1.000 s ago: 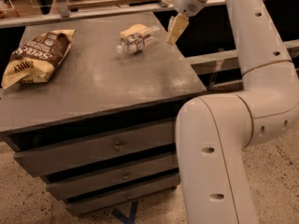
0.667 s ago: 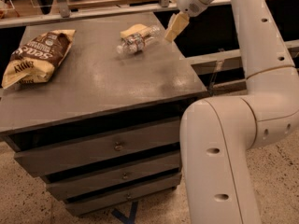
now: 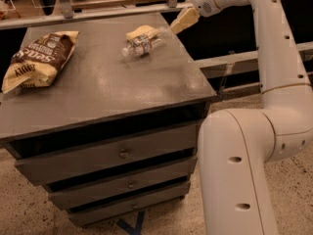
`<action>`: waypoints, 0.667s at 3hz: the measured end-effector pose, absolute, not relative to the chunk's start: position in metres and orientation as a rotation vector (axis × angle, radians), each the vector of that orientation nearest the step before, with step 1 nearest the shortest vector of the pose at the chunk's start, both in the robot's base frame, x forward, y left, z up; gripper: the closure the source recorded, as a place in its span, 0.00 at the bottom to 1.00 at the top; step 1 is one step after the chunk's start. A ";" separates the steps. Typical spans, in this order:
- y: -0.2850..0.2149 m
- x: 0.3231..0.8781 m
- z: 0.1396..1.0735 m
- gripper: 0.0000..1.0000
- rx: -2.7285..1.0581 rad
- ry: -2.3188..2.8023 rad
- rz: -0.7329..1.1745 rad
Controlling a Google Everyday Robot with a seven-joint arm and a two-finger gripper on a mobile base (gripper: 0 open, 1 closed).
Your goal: Move water bottle near brown chip bag
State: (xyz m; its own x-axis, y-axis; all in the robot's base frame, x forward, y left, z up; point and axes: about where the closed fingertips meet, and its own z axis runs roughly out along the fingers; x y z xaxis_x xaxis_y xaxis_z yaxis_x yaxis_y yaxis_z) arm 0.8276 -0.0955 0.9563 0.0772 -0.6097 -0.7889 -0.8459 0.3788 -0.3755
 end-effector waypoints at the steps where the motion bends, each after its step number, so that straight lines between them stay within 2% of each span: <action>1: -0.096 0.844 0.965 0.00 -1.232 1.607 0.281; 2: -0.104 0.858 0.970 0.00 -1.149 1.642 0.254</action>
Offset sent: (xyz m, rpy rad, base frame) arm -0.0133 -0.0028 -0.0048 0.1194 -0.0317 -0.2660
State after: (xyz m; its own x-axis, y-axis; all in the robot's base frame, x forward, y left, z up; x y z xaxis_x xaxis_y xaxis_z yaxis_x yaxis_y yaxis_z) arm 0.8579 -0.1036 0.9695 0.0294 -0.5501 -0.8346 -0.7764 0.5132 -0.3657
